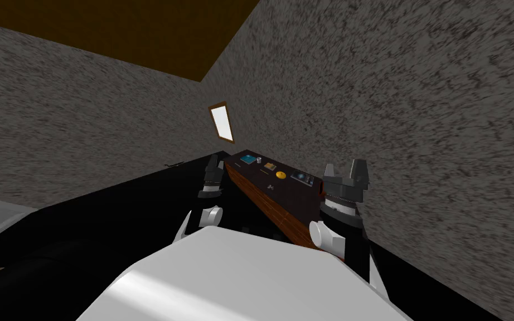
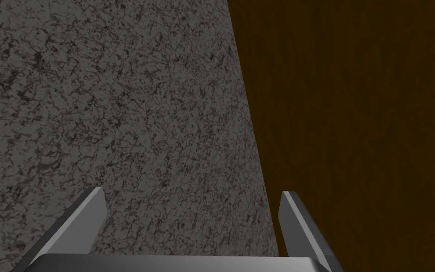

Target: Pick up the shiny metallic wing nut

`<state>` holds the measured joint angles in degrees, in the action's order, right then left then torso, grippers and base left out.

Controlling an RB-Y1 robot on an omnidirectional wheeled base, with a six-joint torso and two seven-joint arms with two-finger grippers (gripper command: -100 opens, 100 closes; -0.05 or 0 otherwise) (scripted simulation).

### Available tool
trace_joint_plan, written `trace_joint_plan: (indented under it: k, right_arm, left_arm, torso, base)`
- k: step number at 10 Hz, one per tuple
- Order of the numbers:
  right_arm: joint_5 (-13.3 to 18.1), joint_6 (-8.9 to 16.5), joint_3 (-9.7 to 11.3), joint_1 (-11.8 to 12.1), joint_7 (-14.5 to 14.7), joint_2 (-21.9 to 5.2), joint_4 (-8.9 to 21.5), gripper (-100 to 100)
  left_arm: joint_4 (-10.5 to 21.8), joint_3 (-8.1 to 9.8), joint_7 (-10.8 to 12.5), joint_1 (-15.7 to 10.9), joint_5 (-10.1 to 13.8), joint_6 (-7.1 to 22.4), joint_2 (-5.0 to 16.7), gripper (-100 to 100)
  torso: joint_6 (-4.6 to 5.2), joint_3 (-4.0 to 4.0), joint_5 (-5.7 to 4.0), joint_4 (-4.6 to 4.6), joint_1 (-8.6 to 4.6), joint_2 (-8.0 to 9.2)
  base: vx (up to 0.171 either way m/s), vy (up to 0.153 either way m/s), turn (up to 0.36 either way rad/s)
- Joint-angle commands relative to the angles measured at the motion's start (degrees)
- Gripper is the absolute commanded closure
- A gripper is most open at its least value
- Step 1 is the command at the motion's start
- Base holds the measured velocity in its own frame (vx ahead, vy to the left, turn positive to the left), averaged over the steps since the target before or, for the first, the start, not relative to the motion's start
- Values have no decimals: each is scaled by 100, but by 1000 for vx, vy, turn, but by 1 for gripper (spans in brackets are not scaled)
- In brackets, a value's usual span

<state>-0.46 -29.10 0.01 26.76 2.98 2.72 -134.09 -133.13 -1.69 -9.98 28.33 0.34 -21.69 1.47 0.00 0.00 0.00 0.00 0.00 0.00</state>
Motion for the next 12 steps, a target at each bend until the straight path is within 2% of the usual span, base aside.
trace_joint_plan:
  k: [1,3,5,6,8,9,11,12]
  right_arm:
    - [38,32,-45,5,56,-286,75,-100]
    - [77,62,-86,10,111,-510,150,-100]
    - [188,149,-187,22,270,-894,368,-100]
    - [188,149,-187,22,270,-963,368,-100]
    - [339,269,-298,37,480,-1361,675,-100]
    - [339,269,-298,37,480,-1425,675,-100]
    - [524,424,-399,55,729,-1823,1069,-100]
    - [524,424,-399,55,729,-1892,1070,-100]
  left_arm:
    - [0,0,0,0,0,0,0,0]
    - [0,-1,0,-1,0,0,-1,0]
    - [0,-1,0,-1,0,0,-1,0]
    - [0,-1,0,-1,0,0,-1,0]
    - [0,-1,0,-1,0,0,-1,0]
    - [0,-1,0,-1,0,0,-1,0]
    - [0,-1,0,-1,0,0,-1,0]
    - [0,-2,0,-1,0,0,-1,0]
  torso:
    - [0,0,0,0,0,0]
    - [-1,6,4,2,21,11]
    - [-1,9,5,3,24,15]
    - [-2,10,8,4,40,17]
    - [-1,8,8,3,36,15]
    - [-2,13,9,5,43,23]
    - [-2,10,10,4,46,18]
    - [-1,13,13,5,58,23]
  base:
    - [-15,36,50]
    - [-35,63,47]
    - [-45,94,87]
    - [-35,97,29]
    - [-51,108,125]
    - [-51,109,44]
    - [-50,149,144]
    - [-45,143,58]
